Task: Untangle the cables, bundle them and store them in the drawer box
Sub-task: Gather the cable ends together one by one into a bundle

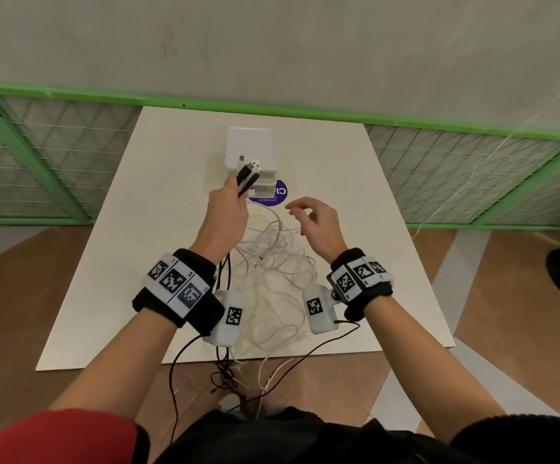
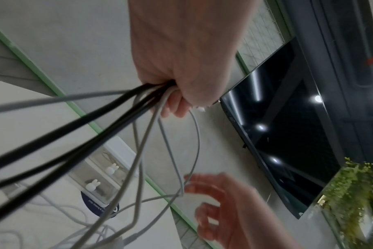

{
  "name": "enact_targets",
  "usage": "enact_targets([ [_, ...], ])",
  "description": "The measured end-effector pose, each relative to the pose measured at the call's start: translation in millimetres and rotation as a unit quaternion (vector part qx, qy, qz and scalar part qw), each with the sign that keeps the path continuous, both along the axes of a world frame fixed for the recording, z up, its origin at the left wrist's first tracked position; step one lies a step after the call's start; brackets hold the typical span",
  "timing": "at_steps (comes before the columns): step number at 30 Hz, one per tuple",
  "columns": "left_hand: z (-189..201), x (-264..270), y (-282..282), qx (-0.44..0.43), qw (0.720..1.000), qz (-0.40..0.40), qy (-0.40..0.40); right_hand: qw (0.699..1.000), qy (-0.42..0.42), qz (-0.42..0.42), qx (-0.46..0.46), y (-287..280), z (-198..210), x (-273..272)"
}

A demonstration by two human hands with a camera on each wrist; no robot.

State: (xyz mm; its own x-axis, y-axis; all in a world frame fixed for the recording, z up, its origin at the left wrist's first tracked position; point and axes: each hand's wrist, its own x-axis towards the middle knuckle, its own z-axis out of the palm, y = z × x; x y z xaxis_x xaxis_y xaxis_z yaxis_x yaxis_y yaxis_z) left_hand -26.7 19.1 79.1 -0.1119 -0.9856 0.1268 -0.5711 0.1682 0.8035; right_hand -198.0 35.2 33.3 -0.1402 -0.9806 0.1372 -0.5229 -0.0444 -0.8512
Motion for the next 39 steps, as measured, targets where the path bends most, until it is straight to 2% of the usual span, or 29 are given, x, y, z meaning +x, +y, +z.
enact_targets([
  [3, 2.8, -6.1, 6.0, -0.014, 1.0, -0.01, 0.015, 0.995, -0.006, 0.095, -0.005, 11.7, 17.5, 19.7],
  [5, 6.1, -7.9, 9.5, -0.033, 0.999, 0.001, 0.041, 0.993, 0.018, 0.114, -0.025, 18.7, 24.4, 28.0],
  [11, 13.7, 6.7, 10.6, -0.102, 0.981, 0.07, 0.146, 0.988, -0.051, -0.012, -0.143, 38.2, 47.7, 12.6],
  [13, 18.3, 9.4, 10.5, -0.116, 0.975, 0.083, 0.171, 0.983, -0.047, -0.044, -0.174, 46.6, 58.2, 5.0],
  [15, 25.4, 10.6, 10.7, -0.143, 0.971, 0.088, 0.173, 0.982, -0.025, -0.038, -0.184, 57.7, 66.4, -2.4],
  [17, 33.7, 12.8, 8.9, -0.166, 0.967, 0.09, 0.171, 0.99, 0.005, 0.015, -0.141, 70.0, 66.8, -8.9],
  [19, 45.3, 14.7, 8.3, -0.176, 0.96, 0.096, 0.194, 0.994, 0.046, 0.091, -0.041, 81.0, 55.1, -12.8],
  [21, 57.1, 14.1, 11.0, -0.163, 0.96, 0.075, 0.217, 0.98, 0.077, 0.165, 0.077, 91.0, 33.4, -9.7],
  [25, 71.9, 1.1, 29.8, -0.14, 0.975, -0.045, 0.166, 0.929, 0.144, 0.26, 0.222, 105.5, -8.6, 1.7],
  [28, 75.0, -0.9, 32.4, -0.171, 0.967, -0.027, 0.189, 0.863, 0.213, 0.323, 0.326, 115.2, -30.2, 1.3],
  [32, 80.2, 4.4, 28.6, -0.168, 0.952, 0.019, 0.253, 0.813, 0.253, 0.336, 0.402, 124.2, -59.8, -4.4],
  [36, 84.3, 9.2, 28.1, -0.161, 0.949, 0.032, 0.269, 0.754, 0.33, 0.342, 0.453, 132.4, -80.8, -11.8],
  [38, 83.5, 8.9, 30.0, -0.146, 0.953, 0.024, 0.266, 0.747, 0.349, 0.323, 0.464, 126.4, -78.9, -20.7],
  [39, 82.2, 7.7, 32.4, -0.137, 0.955, 0.016, 0.262, 0.757, 0.344, 0.302, 0.466, 118.8, -71.9, -27.4],
])
